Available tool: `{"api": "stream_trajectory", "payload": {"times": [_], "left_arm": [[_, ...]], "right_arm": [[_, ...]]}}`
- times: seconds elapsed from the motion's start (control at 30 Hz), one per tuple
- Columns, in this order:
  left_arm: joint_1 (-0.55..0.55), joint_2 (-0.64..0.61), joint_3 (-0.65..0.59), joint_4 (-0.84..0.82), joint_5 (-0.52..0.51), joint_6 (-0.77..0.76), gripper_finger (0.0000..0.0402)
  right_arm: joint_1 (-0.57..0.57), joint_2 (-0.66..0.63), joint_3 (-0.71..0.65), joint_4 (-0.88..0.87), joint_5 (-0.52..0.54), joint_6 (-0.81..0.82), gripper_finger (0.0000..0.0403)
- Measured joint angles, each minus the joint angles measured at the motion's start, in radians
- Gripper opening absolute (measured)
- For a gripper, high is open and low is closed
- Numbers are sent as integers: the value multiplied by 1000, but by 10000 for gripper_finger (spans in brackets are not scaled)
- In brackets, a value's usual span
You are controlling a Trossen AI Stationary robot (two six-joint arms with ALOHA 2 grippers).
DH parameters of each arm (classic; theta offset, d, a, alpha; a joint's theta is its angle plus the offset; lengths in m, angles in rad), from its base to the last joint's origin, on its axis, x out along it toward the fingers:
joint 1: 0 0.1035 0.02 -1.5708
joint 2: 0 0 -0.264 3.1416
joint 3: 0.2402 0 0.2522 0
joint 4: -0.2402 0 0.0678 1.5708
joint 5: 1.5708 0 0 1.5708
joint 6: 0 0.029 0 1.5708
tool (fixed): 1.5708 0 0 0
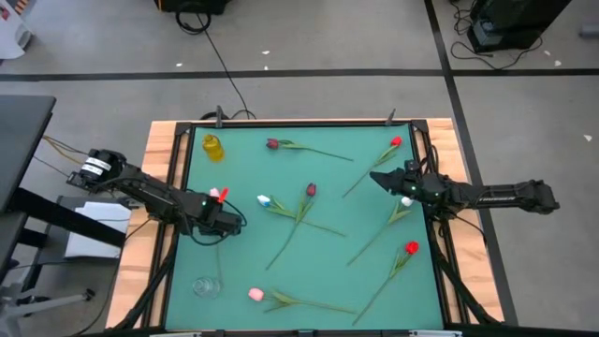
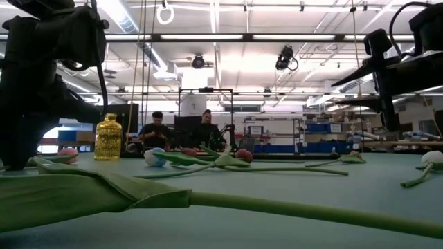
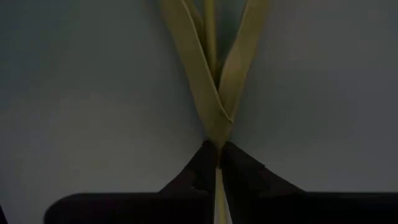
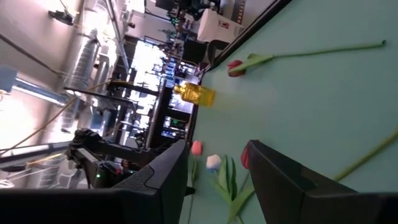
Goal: Sort flowers into vase by color
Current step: Put the right white flower into the yellow vase
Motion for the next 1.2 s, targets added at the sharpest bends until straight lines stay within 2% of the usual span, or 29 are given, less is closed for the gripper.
{"api": "stream_trajectory", "payload": {"times": [0.13,0.23,0.33,0.47,0.53,0.7,0.83,1.07,1.2], "left_arm": [[-21,0,0,1,-4,-6,27],[-38,0,0,-6,-13,-76,34],[-52,0,0,-13,-18,-99,60],[-51,-36,-1,-37,5,-99,114],[-48,-77,1,-92,6,-99,140],[-49,-205,16,-177,-37,-72,191],[-49,-272,16,-184,-100,-22,216],[-49,-345,18,-158,-198,31,224],[-49,-369,18,-121,-205,83,224]], "right_arm": [[0,26,0,1,-3,4,177],[0,48,0,4,-18,10,177],[0,70,7,-1,-35,21,177],[0,130,92,-40,-126,7,177],[1,175,177,-168,-157,27,176],[-7,312,400,-672,-168,166,176],[-24,401,506,-841,-180,173,176],[-40,529,562,-800,-255,149,176],[-38,600,607,-725,-271,70,176]]}}
